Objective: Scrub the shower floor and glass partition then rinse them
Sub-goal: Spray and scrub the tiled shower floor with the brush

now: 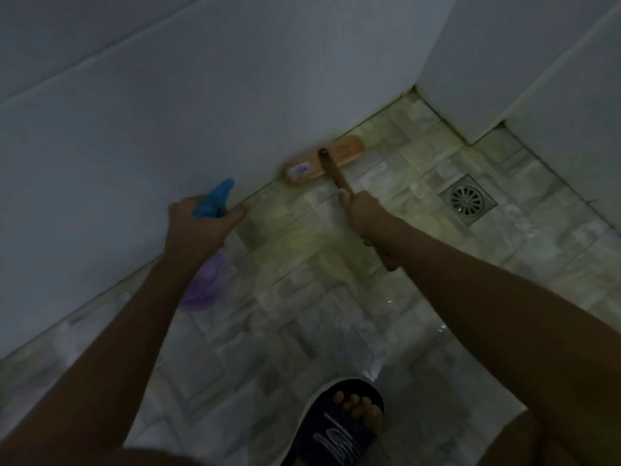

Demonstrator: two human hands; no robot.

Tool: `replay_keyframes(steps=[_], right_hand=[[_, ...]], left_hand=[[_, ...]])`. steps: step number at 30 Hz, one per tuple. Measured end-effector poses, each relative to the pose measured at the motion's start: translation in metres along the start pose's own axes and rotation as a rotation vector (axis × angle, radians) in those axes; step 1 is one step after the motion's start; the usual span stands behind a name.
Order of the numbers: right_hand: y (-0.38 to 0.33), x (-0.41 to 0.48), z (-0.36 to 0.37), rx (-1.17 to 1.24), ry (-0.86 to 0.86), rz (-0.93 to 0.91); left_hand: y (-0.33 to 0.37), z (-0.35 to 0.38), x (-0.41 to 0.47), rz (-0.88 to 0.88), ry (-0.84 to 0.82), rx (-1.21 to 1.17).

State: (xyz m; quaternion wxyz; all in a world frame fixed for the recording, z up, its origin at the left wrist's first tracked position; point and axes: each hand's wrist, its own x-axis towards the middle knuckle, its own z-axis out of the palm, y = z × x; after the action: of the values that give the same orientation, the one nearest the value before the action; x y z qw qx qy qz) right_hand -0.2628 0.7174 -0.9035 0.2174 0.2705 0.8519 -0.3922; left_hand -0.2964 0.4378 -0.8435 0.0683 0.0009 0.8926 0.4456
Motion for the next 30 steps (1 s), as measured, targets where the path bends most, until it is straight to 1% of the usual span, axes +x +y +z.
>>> replay_keyframes(steps=[2, 4, 7, 9, 12, 14, 17, 19, 21, 23, 25, 26, 27, 30], right_hand=[[-0.008, -0.018, 0.035, -0.083, -0.120, -0.083], [0.003, -0.047, 0.053, -0.175, -0.211, -0.126], [0.040, -0.074, 0.030, -0.260, -0.260, -0.092], [0.066, -0.080, -0.001, -0.318, -0.232, -0.027], [0.074, -0.070, -0.033, -0.356, -0.103, 0.013], [0.059, -0.056, -0.031, -0.303, -0.057, 0.023], [0.024, -0.041, 0.002, -0.175, -0.024, -0.020], [0.011, -0.047, 0.033, -0.158, -0.091, -0.087], [0.015, -0.068, 0.050, -0.228, -0.200, -0.141], [0.039, -0.093, 0.046, -0.312, -0.294, -0.174], [0.071, -0.109, 0.024, -0.339, -0.332, -0.137], [0.086, -0.111, 0.008, -0.353, -0.312, -0.096], [0.100, -0.109, -0.011, -0.350, -0.256, -0.035], [0.130, -0.093, -0.071, -0.233, -0.020, 0.151]], left_hand=[[0.001, -0.001, -0.001, -0.021, 0.020, 0.013], [-0.002, -0.003, -0.002, -0.038, 0.040, 0.029], [-0.004, -0.009, -0.003, -0.016, 0.024, 0.013], [-0.006, -0.012, -0.003, 0.005, 0.021, -0.006], [-0.008, -0.016, -0.002, 0.006, 0.031, -0.003], [-0.010, -0.014, -0.003, -0.016, 0.036, -0.016], [-0.011, -0.010, -0.005, -0.061, 0.032, -0.022], [-0.010, -0.009, -0.006, -0.070, 0.030, -0.024], [-0.008, -0.007, -0.007, -0.060, 0.007, 0.002], [-0.005, -0.003, -0.008, -0.024, -0.037, 0.018], [-0.003, 0.003, -0.006, -0.006, -0.072, 0.020], [0.000, 0.007, -0.006, 0.008, -0.081, 0.030], [0.003, 0.013, -0.004, 0.022, -0.086, 0.039], [0.015, 0.036, 0.001, 0.084, -0.128, 0.036]])
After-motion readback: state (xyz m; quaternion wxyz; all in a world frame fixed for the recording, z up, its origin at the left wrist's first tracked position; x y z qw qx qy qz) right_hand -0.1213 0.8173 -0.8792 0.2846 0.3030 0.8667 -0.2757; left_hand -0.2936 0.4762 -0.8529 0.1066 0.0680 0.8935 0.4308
